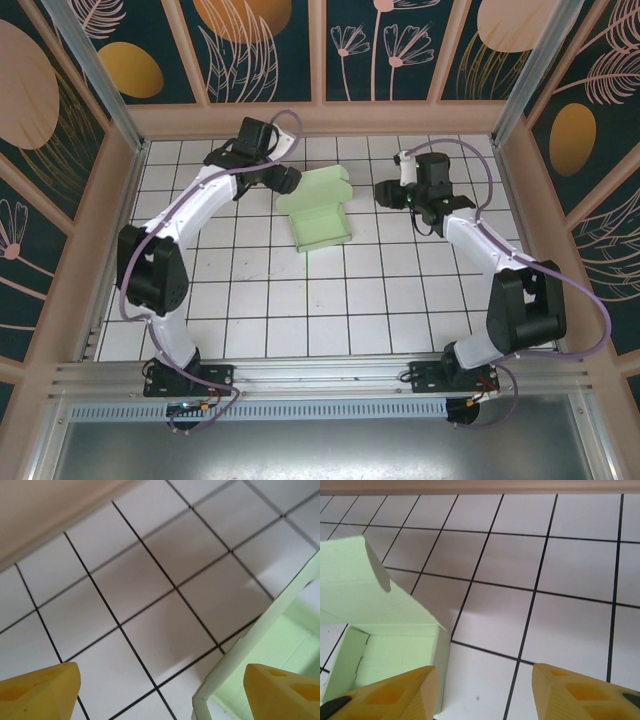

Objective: Fold the paper box

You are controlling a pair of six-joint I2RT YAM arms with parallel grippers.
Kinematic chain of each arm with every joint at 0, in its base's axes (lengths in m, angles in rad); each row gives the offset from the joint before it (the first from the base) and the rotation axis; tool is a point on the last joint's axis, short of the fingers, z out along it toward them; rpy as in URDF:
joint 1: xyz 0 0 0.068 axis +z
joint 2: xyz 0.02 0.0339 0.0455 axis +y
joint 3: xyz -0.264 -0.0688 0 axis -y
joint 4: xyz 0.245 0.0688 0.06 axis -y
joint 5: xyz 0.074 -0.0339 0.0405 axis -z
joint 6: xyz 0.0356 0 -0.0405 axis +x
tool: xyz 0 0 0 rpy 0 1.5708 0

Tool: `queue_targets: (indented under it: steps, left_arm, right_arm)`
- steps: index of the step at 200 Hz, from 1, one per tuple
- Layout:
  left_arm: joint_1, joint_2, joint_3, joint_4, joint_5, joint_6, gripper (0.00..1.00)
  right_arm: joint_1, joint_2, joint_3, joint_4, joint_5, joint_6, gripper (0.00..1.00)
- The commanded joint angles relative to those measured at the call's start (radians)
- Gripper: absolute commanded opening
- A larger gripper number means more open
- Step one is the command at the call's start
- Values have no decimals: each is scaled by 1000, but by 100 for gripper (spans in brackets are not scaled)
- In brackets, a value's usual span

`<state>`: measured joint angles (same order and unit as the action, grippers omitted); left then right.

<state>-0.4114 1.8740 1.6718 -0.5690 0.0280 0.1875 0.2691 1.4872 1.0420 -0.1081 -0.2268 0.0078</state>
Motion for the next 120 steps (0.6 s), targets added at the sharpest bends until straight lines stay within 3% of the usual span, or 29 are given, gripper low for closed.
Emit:
queue_targets:
  steps: [1,20,53,70,93,120]
  left_arm:
    - [3,68,115,-195,18,134,78]
    - [3,136,205,-291,29,156,66]
    - [3,149,238,-397,47,182,64]
    - [3,127,212,-397,23,189,63]
    - [4,108,184,-374,17,194,50]
    - [4,123,188,-375,7,194,46]
  right_arm:
    - [0,-26,-35,-15,14,-27,53]
    - [0,-21,-39,-15,30,-31,53]
    - [0,8,-28,-18,41,-38,54]
    - [1,22,-16,-20,37,-41,53]
    - [1,41,0,-23,31,-43,53]
    - [0,46,10,-29,24,-43,54]
